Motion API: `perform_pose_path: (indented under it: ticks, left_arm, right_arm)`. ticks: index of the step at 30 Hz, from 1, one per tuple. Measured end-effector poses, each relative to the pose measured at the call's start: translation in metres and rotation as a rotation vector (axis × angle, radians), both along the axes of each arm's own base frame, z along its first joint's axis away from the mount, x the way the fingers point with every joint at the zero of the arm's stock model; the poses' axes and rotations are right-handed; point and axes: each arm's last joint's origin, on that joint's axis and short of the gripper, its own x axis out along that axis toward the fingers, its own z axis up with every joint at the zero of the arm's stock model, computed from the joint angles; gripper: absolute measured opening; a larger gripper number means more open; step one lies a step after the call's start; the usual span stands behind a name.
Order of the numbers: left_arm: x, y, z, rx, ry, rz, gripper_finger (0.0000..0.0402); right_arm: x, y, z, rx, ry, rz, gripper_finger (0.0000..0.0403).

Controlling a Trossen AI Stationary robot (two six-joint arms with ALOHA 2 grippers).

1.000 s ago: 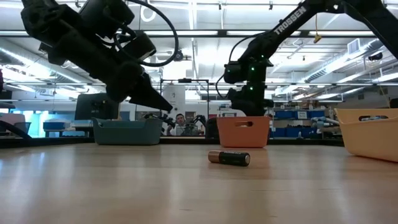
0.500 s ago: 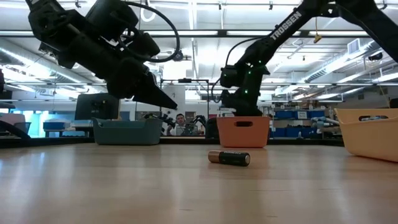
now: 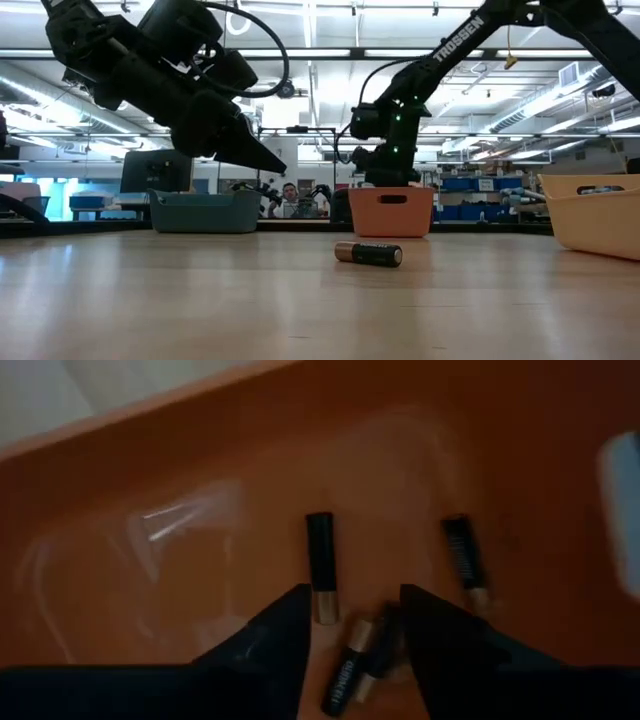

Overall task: Sort batteries
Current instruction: Put the big black battery into the blue bin

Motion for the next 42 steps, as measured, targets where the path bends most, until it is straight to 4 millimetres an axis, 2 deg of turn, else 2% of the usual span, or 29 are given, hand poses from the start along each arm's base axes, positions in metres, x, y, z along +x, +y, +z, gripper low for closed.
perform_pose_path:
  ticks: [2, 4, 6, 9, 11, 13, 16, 20, 27, 30, 33, 37, 42]
  left_arm:
    - [0.000, 0.000, 0.000, 0.003, 0.001, -0.017, 0.0005]
    - [0.000, -0.001, 0.000, -0.001, 0.000, -0.026, 0.0005]
    - [0.000, -0.001, 0.000, -0.001, 0.000, -0.027, 0.0005]
    - [0.000, -0.001, 0.000, 0.000, 0.000, -0.027, 0.0005]
    - [0.000, -0.001, 0.000, 0.000, 0.001, -0.028, 0.0005]
    - [0.000, -0.001, 0.000, 0.001, 0.001, -0.028, 0.0005]
    - [0.000, -0.001, 0.000, 0.000, -0.004, -0.028, 0.0005]
    - [-0.008, -0.003, -0.004, -0.031, -0.100, -0.085, 0.0005]
    - [-0.028, -0.003, -0.012, -0.114, -0.256, -0.119, 0.0005]
    - [-0.032, -0.006, -0.016, -0.128, -0.248, -0.130, 0.0005]
    - [-0.032, -0.011, -0.015, -0.134, -0.256, -0.149, 0.0005]
    - [-0.033, -0.020, -0.014, -0.137, -0.262, -0.175, 0.0005]
    - [-0.035, -0.030, -0.014, -0.121, -0.263, -0.164, 0.0005]
  right_arm:
    - [-0.001, 0.004, 0.009, -0.020, 0.007, 0.032, 0.0172]
    - [-0.001, 0.011, 0.020, -0.033, 0.008, 0.081, 0.0161]
    - [-0.001, 0.021, 0.034, -0.047, -0.003, 0.118, 0.0129]
    - [-0.002, 0.038, 0.058, -0.067, -0.031, 0.153, 0.0049]
    - [-0.002, 0.054, 0.074, -0.079, -0.052, 0.175, 0.0015]
    - [0.000, 0.074, 0.085, -0.088, -0.088, 0.186, 0.0015]
    - [0.005, 0.110, 0.090, -0.081, -0.127, 0.227, 0.0009]
    - [0.008, 0.163, 0.084, -0.053, -0.194, 0.258, 0.0009]
    - [0.007, 0.264, 0.053, 0.077, -0.366, 0.223, 0.0009]
    - [0.004, 0.306, 0.038, 0.140, -0.408, 0.165, 0.0025]
    - [0.002, 0.345, 0.027, 0.125, -0.447, 0.130, 0.0052]
    - [-0.002, 0.384, 0.012, 0.111, -0.493, 0.092, 0.0088]
    - [-0.002, 0.411, -0.009, 0.105, -0.537, 0.053, 0.0132]
